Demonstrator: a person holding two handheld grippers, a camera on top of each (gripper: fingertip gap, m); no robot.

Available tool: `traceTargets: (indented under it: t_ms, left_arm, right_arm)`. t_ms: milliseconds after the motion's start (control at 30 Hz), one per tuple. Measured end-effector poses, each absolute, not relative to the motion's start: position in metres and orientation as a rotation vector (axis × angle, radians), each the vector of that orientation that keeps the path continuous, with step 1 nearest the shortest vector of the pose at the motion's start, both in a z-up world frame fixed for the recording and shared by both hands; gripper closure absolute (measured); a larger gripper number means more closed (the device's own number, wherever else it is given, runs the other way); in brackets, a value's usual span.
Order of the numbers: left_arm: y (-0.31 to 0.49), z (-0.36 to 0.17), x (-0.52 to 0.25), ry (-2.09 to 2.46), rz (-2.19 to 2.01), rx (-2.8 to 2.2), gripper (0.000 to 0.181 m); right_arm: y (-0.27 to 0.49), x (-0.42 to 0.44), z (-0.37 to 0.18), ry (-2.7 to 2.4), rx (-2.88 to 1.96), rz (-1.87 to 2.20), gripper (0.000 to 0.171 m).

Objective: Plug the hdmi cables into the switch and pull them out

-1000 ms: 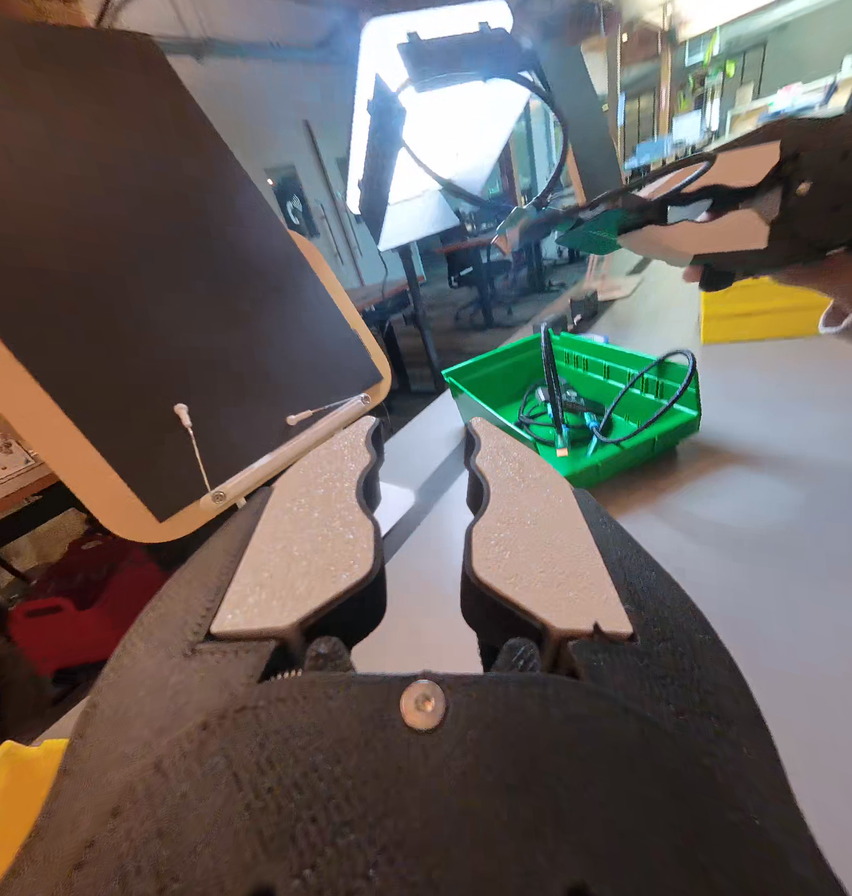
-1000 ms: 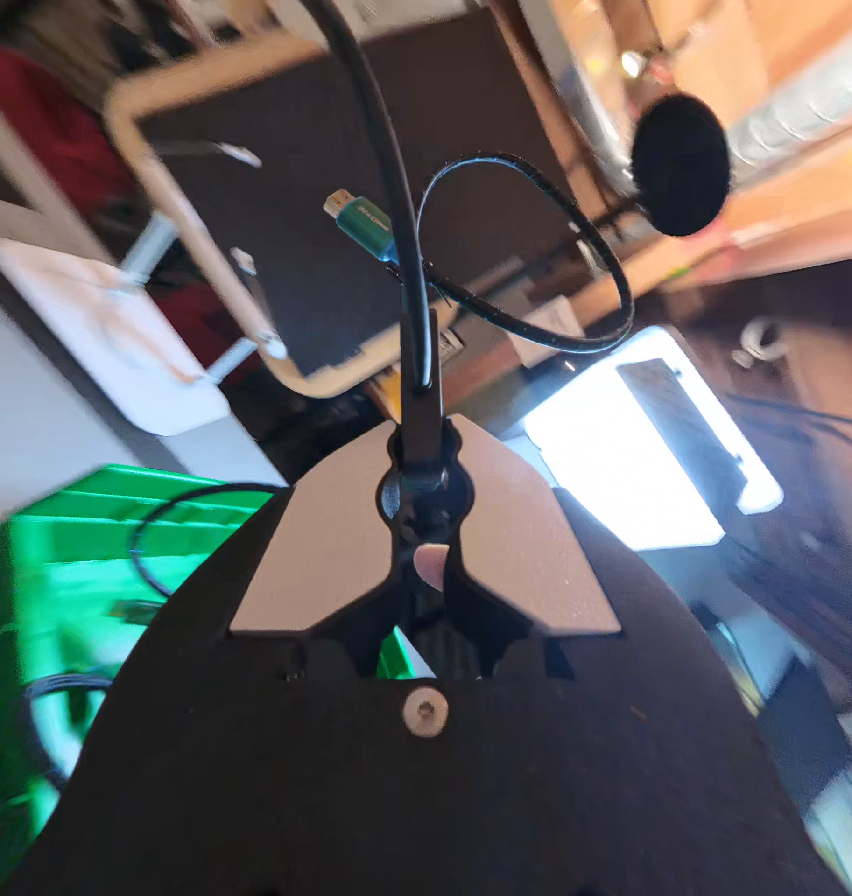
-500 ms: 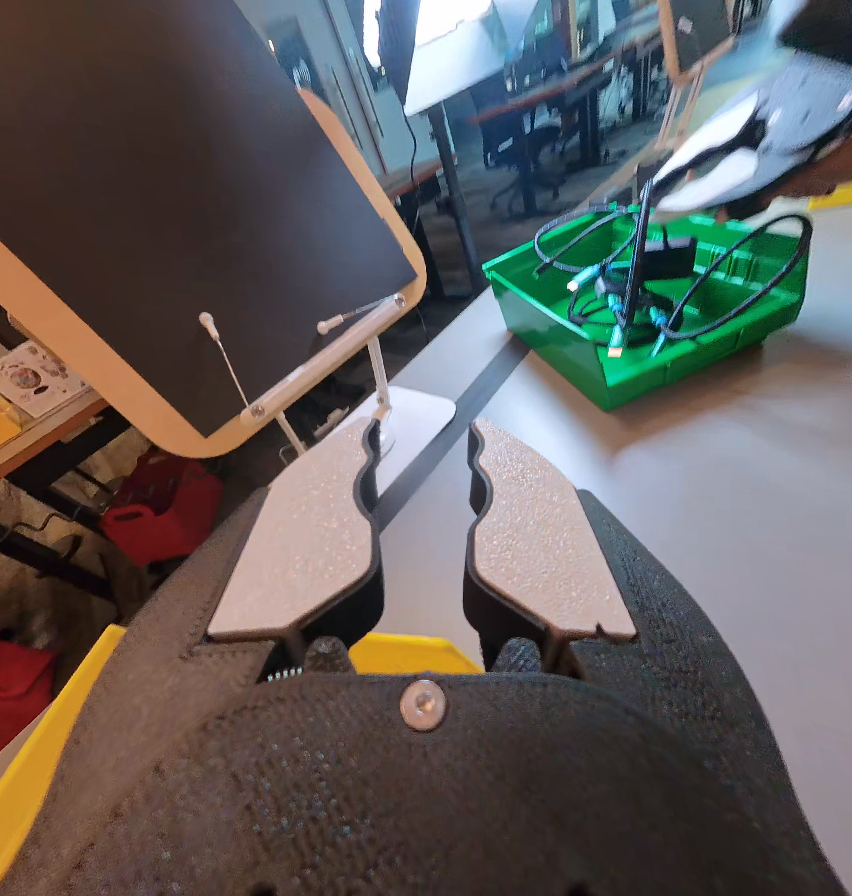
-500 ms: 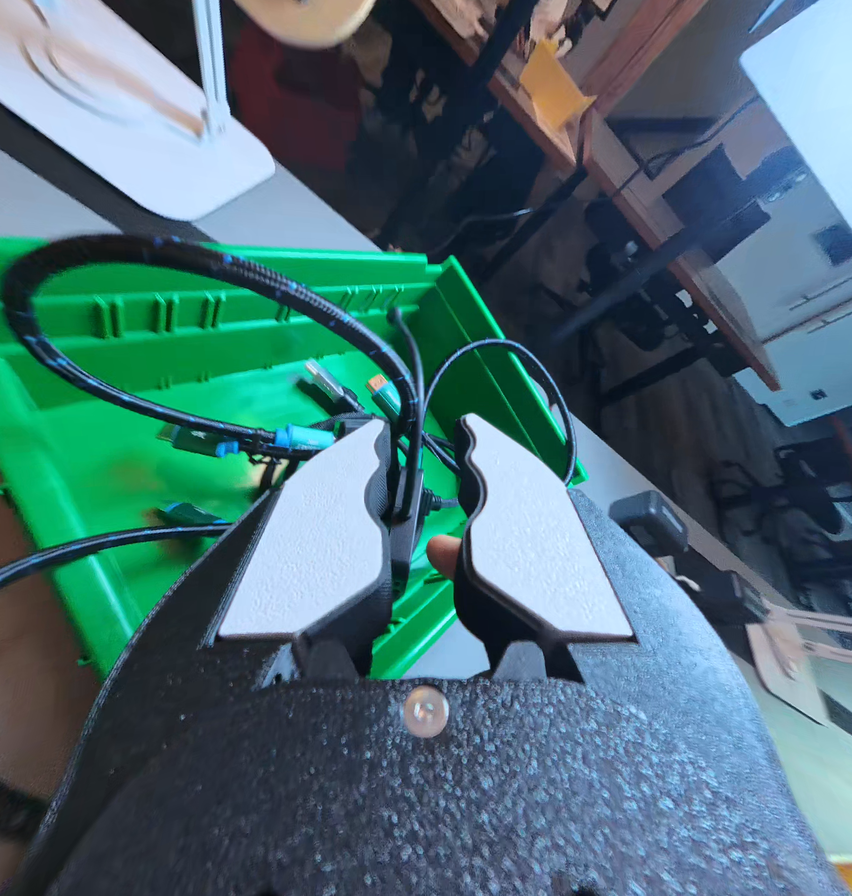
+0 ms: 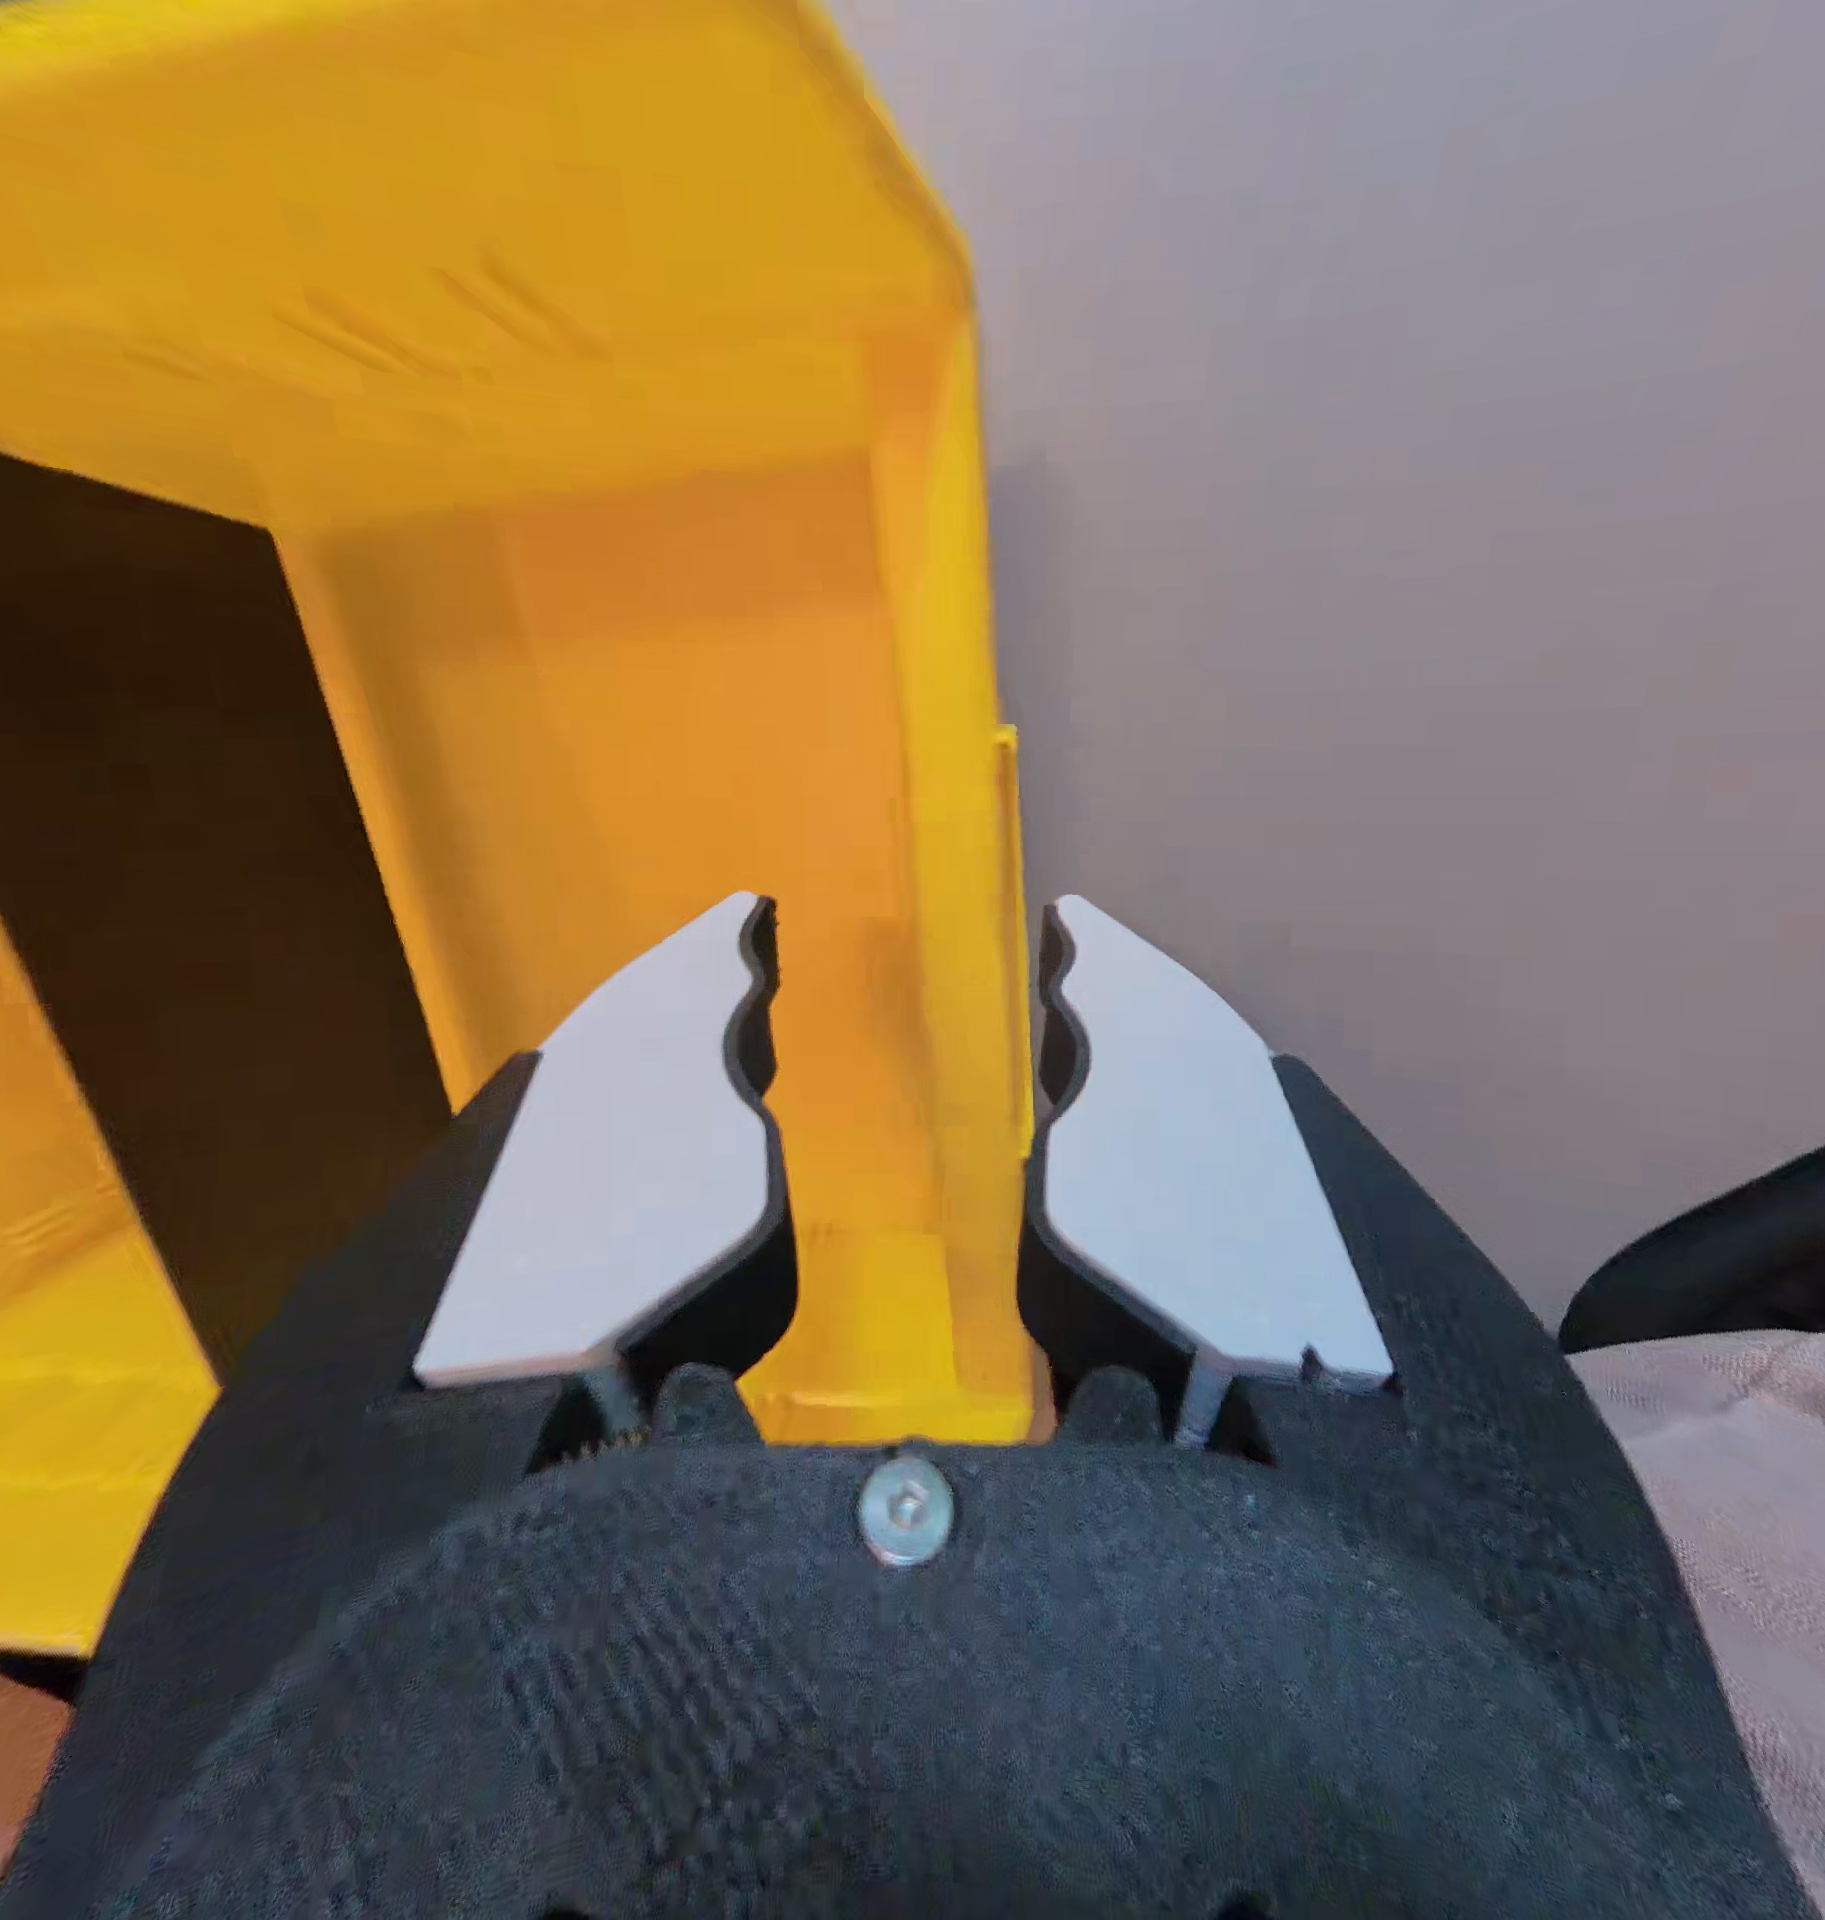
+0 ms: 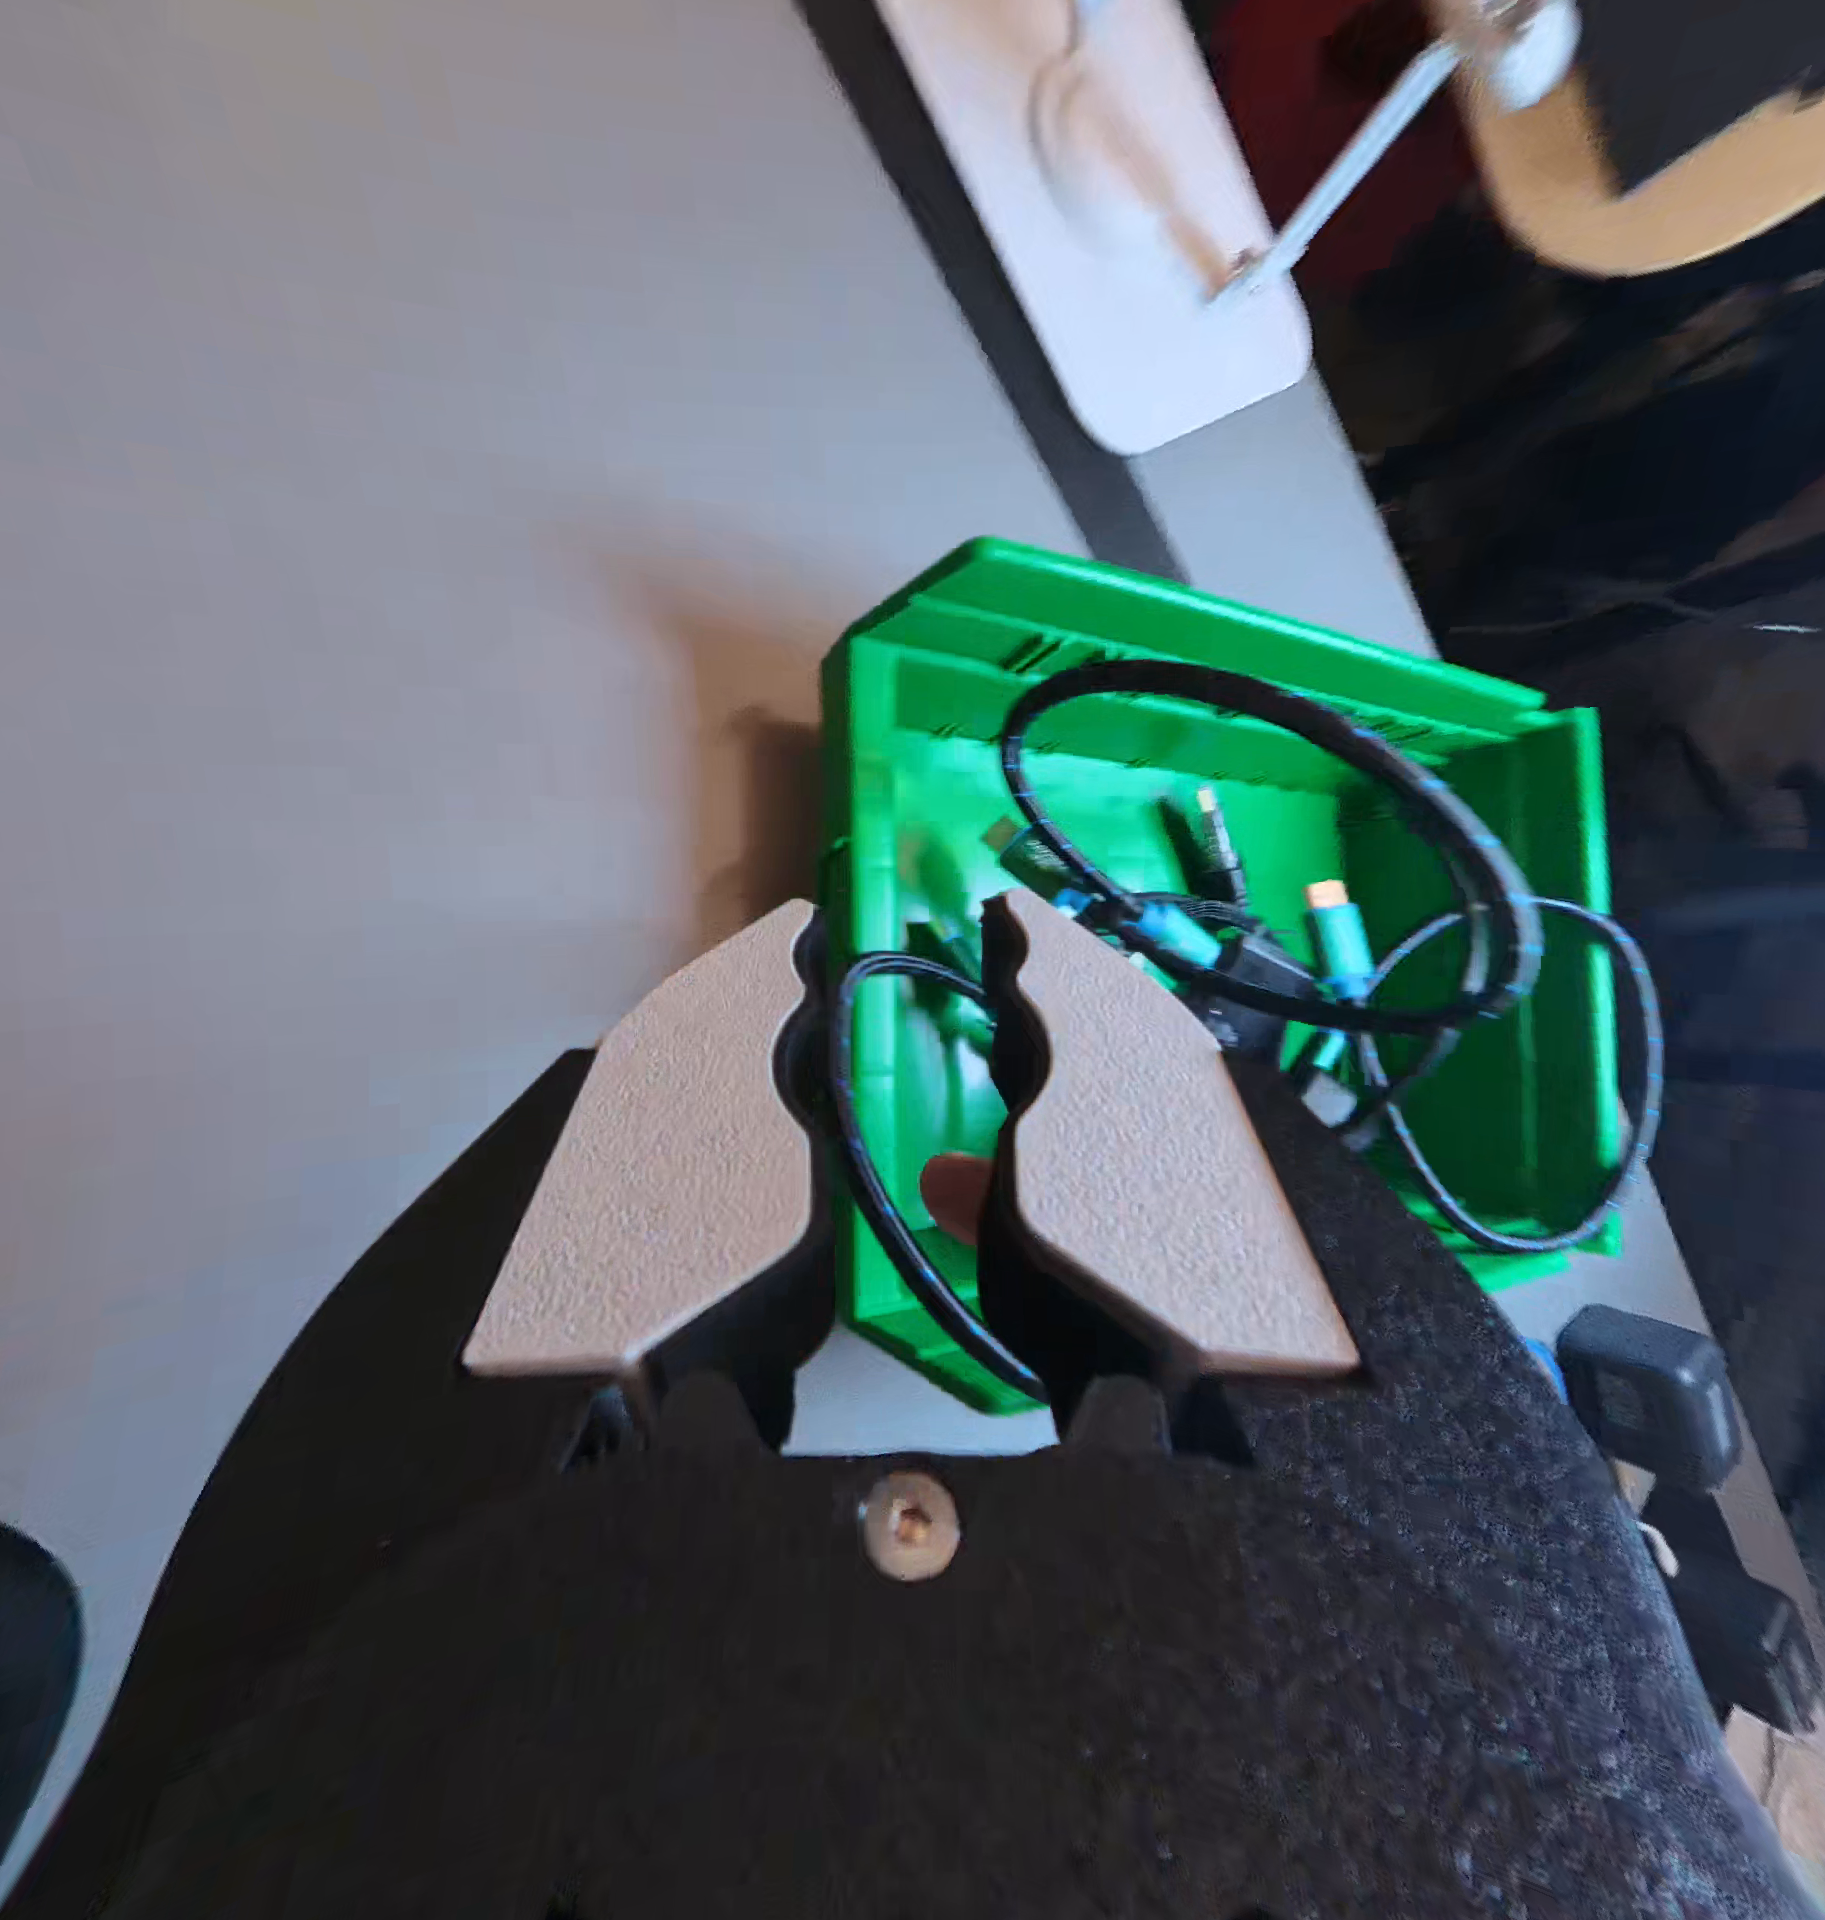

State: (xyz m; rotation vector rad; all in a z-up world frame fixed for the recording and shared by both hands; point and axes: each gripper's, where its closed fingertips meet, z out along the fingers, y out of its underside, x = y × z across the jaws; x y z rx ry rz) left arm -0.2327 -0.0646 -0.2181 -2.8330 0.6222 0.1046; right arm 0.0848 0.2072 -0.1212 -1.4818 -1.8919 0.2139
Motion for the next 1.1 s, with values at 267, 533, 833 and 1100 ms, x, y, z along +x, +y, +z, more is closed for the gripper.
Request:
traceTargets:
  t_ms: [267,533,833,1100]
  left_arm:
    - [-0.045,-0.258,-0.22,0.793,0.101,-2.904,0.152]
    - [-0.015,-0.257,-0.156,1.21,0.196,-2.726,0.154]
    - [0.022,-0.226,-0.101,1.379,0.315,-2.357,0.153]
    - [0.03,-0.158,-0.095,1.217,0.347,-2.118,0.158]
  right_arm:
    - [0.226,0.072,-0.199,-1.97,-1.64,-0.343,0.14]
    - [0.171,0.042,-0.179,-1.987,-1.498,-0.211,0.134]
    - [0.248,0.062,-0.221,-1.85,-1.582,-0.625,0.119]
    - [0.261,0.062,-0.239,-1.992,-1.373,-0.631,0.138]
